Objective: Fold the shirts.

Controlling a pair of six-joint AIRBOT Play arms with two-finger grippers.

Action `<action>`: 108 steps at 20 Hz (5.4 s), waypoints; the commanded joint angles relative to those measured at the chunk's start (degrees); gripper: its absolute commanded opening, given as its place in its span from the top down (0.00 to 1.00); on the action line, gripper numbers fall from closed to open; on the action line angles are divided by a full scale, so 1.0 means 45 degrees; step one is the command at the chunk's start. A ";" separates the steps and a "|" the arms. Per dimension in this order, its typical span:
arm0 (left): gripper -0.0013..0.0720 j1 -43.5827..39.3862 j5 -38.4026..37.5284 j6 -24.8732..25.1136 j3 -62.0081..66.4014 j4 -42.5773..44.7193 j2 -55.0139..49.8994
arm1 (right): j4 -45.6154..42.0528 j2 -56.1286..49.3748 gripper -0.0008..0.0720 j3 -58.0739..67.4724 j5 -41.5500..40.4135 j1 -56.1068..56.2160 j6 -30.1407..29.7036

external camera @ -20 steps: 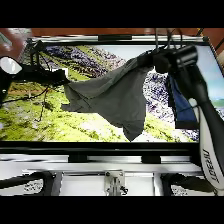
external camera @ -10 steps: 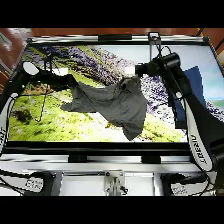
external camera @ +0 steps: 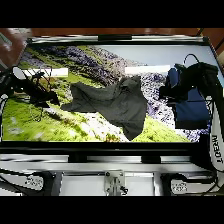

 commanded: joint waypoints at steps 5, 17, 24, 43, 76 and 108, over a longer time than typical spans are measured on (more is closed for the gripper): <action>0.03 -0.0034 0.1812 0.0675 -0.0758 -0.0714 -0.1010 | 0.1520 0.0160 0.24 -0.1457 0.1054 -0.0204 -0.0432; 0.93 -0.0437 0.3400 0.0476 -0.0699 -0.0733 -0.1583 | 0.3424 0.0126 0.11 -0.3997 0.1972 0.0141 -0.1297; 0.94 -0.0447 0.1472 0.0865 -0.0024 -0.0719 -0.1098 | 0.3789 -0.1263 0.12 -0.4299 0.3313 0.1515 -0.1273; 0.94 -0.0423 0.5348 0.1248 0.6960 -0.3589 0.9253 | 0.3497 0.9112 0.90 0.4240 0.8242 0.0831 -0.2419; 0.06 -0.0097 0.1277 0.0049 -0.0180 -0.2365 0.0714 | 0.2404 -0.0753 0.28 0.2244 0.4231 0.0393 0.0520; 0.94 0.1239 0.3177 0.2565 -0.8956 -0.5634 0.3230 | 0.3070 0.2458 0.19 -0.5974 0.1292 -0.3211 -0.1880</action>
